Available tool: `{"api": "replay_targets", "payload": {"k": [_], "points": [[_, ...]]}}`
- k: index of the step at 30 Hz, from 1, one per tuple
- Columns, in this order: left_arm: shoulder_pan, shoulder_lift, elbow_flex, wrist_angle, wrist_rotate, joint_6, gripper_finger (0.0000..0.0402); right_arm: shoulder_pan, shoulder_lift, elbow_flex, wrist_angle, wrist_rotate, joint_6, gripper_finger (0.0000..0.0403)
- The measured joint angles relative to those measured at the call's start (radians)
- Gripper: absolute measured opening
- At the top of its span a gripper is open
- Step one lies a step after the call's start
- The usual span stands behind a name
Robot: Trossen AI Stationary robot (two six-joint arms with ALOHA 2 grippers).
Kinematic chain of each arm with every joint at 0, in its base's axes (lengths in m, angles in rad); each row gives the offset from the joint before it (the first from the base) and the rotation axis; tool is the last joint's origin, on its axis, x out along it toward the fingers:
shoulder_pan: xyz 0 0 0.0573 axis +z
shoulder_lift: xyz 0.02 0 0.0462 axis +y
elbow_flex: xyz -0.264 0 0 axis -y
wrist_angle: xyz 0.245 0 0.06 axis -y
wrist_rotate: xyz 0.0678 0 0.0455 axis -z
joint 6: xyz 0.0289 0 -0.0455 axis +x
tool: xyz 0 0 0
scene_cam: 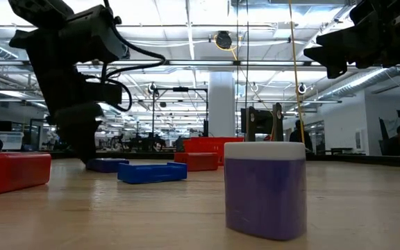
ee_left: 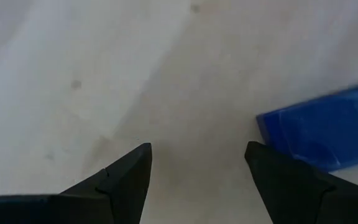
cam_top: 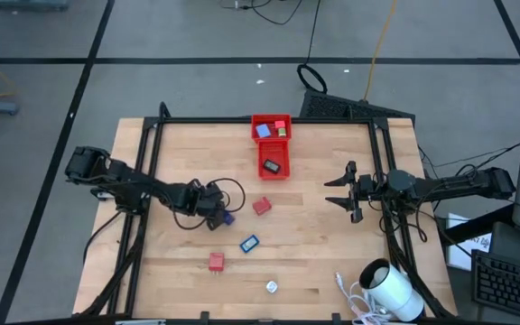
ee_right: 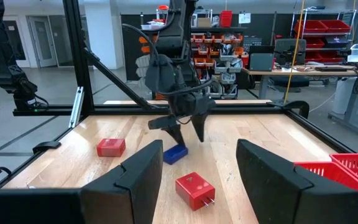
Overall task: Pick & Place Office items
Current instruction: Put the dark blue digital timer into the bottom red bin
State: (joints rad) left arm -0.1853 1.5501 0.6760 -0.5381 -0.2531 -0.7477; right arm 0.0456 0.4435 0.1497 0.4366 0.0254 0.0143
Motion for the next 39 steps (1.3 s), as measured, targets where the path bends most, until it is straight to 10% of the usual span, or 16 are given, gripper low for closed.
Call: {"api": "replay_targets", "payload": {"k": [23, 39], "points": [[-0.050, 0.003, 0.003, 0.039, 0.127, 0.023, 0.0271, 0.000, 0.000, 0.000, 0.000, 0.000, 0.000, 0.0196], [-0.036, -0.190, 0.016, 0.063, 0.105, 0.433, 0.0271, 0.000, 0.000, 0.000, 0.000, 0.000, 0.000, 0.0196]]}}
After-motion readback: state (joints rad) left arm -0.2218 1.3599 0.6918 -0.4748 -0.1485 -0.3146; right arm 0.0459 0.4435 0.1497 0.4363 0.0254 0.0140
